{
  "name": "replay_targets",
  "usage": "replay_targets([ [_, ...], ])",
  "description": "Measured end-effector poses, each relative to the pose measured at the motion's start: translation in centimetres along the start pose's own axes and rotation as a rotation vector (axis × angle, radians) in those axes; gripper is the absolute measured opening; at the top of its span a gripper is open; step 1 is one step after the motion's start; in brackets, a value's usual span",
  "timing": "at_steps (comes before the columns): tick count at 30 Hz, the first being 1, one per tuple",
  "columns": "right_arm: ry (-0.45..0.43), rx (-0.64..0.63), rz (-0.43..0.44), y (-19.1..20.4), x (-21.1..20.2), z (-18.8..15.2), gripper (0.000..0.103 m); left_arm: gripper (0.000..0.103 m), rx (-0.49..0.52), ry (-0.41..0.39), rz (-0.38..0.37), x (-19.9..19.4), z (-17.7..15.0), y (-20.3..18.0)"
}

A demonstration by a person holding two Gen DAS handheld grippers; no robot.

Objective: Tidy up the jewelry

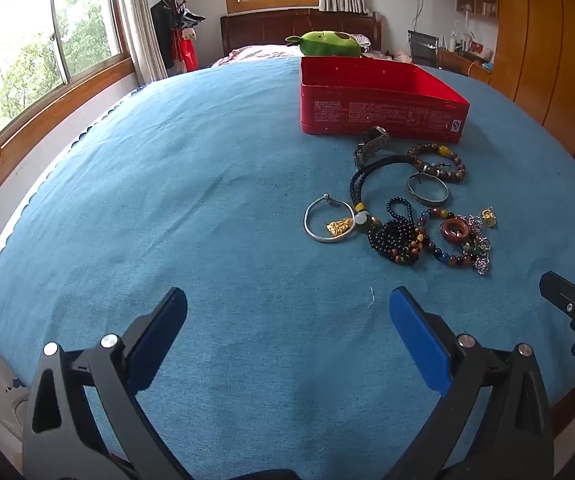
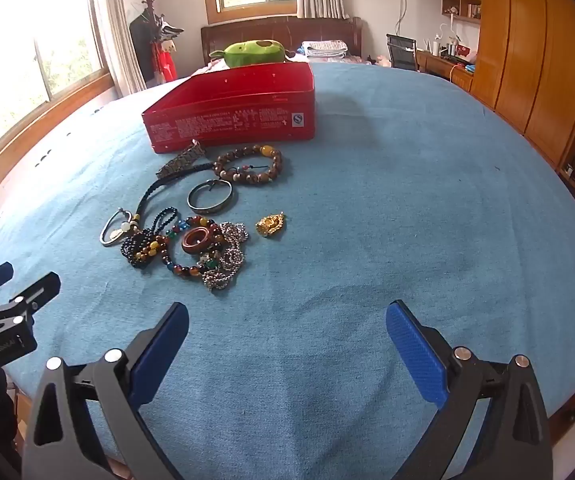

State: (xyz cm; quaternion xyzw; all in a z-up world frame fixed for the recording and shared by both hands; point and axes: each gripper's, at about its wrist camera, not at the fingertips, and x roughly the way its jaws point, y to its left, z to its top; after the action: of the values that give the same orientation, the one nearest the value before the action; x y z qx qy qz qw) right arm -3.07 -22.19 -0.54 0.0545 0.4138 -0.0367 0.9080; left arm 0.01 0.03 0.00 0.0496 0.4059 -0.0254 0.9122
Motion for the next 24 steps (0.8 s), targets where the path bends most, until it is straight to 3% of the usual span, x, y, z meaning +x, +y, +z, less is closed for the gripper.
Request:
replay_targets([
  [24,0.003,0.001,0.001,-0.09,0.18,-0.02,0.099,0.100,0.006,0.002,0.003,0.54,0.23,-0.26],
])
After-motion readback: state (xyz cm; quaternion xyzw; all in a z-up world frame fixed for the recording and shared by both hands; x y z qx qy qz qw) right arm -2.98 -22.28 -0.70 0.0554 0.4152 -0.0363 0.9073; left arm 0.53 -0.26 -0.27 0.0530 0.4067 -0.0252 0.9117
